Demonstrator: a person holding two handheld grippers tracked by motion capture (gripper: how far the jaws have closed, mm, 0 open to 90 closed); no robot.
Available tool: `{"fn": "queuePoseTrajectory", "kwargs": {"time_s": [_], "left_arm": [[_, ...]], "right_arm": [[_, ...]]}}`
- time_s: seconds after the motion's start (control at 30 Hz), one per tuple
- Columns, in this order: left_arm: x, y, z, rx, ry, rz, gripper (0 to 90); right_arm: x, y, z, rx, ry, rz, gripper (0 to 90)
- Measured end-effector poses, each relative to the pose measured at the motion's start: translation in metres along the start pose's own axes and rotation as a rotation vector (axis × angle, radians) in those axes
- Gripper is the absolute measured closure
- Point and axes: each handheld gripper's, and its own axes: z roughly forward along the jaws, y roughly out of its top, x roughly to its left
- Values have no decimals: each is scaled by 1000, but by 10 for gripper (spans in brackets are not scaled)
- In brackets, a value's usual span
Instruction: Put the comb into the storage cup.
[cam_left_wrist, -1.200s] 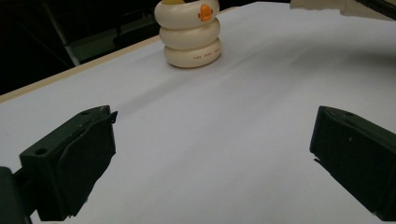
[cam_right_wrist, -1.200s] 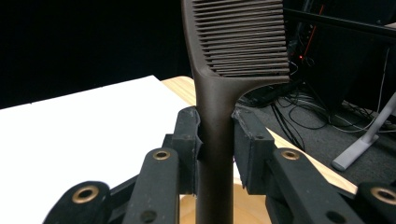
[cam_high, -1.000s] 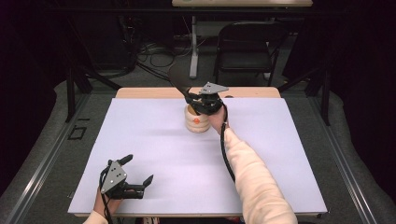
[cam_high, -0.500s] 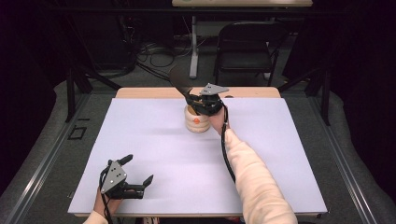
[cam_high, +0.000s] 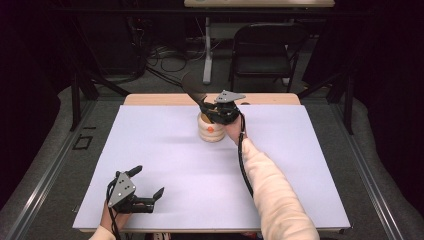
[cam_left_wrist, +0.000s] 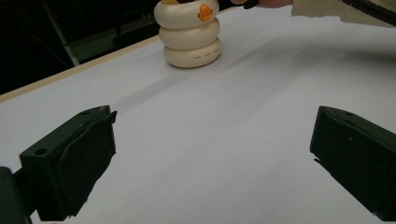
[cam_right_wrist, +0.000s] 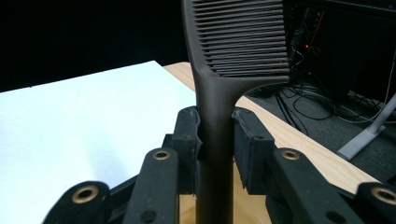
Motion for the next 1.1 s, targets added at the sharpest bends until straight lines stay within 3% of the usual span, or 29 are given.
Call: {"fn": "queuePoseTrajectory", "kwargs": {"time_s": [1.1], "left_arm": [[-1,0,0,-3,1,0,2]], "right_arm": [[-3,-4,-2,39,-3,-17,719]]}}
